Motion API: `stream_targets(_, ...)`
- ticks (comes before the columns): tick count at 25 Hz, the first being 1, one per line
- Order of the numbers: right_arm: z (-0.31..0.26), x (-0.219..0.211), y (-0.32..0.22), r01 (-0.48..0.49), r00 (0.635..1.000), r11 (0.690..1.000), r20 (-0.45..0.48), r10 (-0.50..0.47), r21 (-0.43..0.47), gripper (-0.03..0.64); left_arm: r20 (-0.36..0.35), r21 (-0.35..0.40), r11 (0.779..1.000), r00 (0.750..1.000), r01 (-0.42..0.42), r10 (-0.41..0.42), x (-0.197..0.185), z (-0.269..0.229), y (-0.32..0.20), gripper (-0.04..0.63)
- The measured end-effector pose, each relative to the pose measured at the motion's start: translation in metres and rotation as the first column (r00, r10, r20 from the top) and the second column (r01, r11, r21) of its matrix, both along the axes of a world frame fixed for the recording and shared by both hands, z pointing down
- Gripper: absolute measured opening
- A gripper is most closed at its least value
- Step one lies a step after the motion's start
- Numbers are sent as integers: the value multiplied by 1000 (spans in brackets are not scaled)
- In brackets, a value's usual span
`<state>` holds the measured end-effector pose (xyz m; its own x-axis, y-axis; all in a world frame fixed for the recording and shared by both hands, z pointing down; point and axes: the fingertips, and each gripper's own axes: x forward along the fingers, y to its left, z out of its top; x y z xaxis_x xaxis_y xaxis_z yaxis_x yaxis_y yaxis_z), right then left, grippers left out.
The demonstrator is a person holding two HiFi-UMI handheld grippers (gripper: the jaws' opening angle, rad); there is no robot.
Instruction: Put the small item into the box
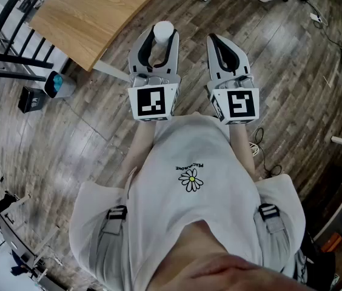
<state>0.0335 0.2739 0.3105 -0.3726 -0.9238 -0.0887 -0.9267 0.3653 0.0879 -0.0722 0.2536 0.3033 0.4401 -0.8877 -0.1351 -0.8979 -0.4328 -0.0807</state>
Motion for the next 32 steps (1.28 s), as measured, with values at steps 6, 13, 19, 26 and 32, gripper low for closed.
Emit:
stream_targets(6,-3,5,3,10,1000,1000,5,-10,3,5,-1,15,1000,1000,12,-12,2,-6,3,181)
stream_targets(13,4,22,6,29,999,999,-16,-29,17,5,16,8,1000,1000,16,-16,19,1,4,181)
stream_targets(19,22,24,6,76,996,997,42,-75,-20,5,31,-6,1000,999,26,-26,25,10,2,181)
stream_targets(26,44,17,-21,135,991,990,19,-134,-50,5,19,20,998,998,53,-53,25,12,-31,181)
stream_targets(32,58,-1,-106,188,979,981,-73,-190,-40,5,-8,16,996,996,87,-87,11,27,-120,181)
